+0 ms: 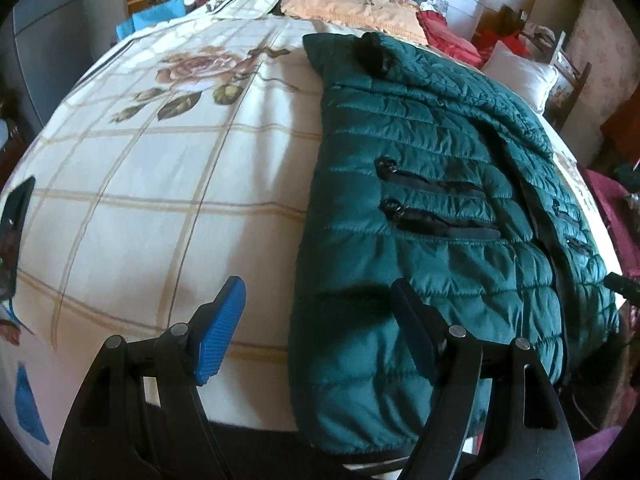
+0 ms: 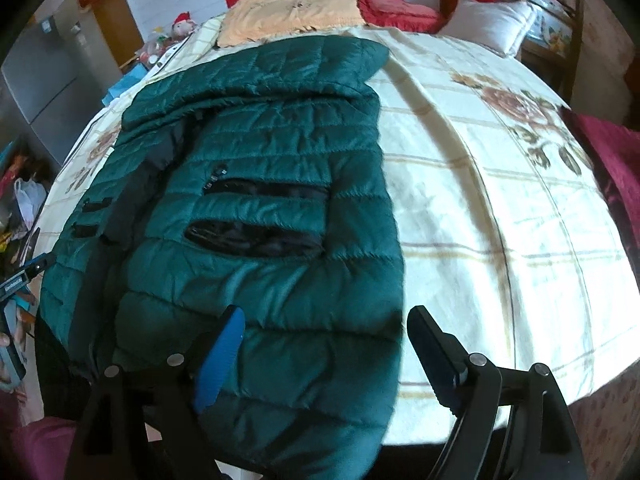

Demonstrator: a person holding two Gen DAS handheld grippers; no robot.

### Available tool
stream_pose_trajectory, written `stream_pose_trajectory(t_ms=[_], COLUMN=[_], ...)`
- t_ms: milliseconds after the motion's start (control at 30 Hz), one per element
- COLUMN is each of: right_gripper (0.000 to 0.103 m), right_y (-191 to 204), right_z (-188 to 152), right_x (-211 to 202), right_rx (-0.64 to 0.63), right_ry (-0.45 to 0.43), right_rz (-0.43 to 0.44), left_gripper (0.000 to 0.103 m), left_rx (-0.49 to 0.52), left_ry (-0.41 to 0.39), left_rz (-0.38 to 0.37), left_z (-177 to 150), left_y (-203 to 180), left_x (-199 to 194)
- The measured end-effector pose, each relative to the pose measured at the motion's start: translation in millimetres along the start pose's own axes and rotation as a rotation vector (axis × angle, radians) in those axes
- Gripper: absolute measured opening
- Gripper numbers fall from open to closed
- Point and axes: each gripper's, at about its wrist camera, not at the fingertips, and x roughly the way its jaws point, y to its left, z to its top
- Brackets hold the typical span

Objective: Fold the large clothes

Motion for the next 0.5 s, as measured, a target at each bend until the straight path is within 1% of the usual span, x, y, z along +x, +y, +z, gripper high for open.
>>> stream_pose_trajectory(t_ms=[100,200,300,367,500], right_gripper=[0.082,0.083,0.083,0.083,0.083], right_y=[-10.7,-20.6,-24.4,-26.0,-24.8], right_z=[-5.5,-11.4,-16.8,-21.0,-27.0], right_x=[-1.6,0.5,3.1,4.2,8.3], right_rx=[0.032,0.075,0.093,0.101,0.114], right_ry=[0.004,0.022,0.040,0.052,0.075], right_rz=[0.007,0.040,0.073,0.118,0.182], left_gripper=[0.075,0.075,0.075,0.075,0.076], left_rx=[-0.046,-0.094,-0.087,-0.072,-0.055], left_ry=[0.011,0.051,0.088,0.086,0.110], left_rz=[-0.024,-0.084,-0.113,-0.113,-0.156], left_z=[-4.0,-10.0,-17.0,-20.3,-21.0], left_y=[11.2,18.6,15.0,10.8,-0.2], left_x=[-1.8,1.8,5.4,5.0,6.8])
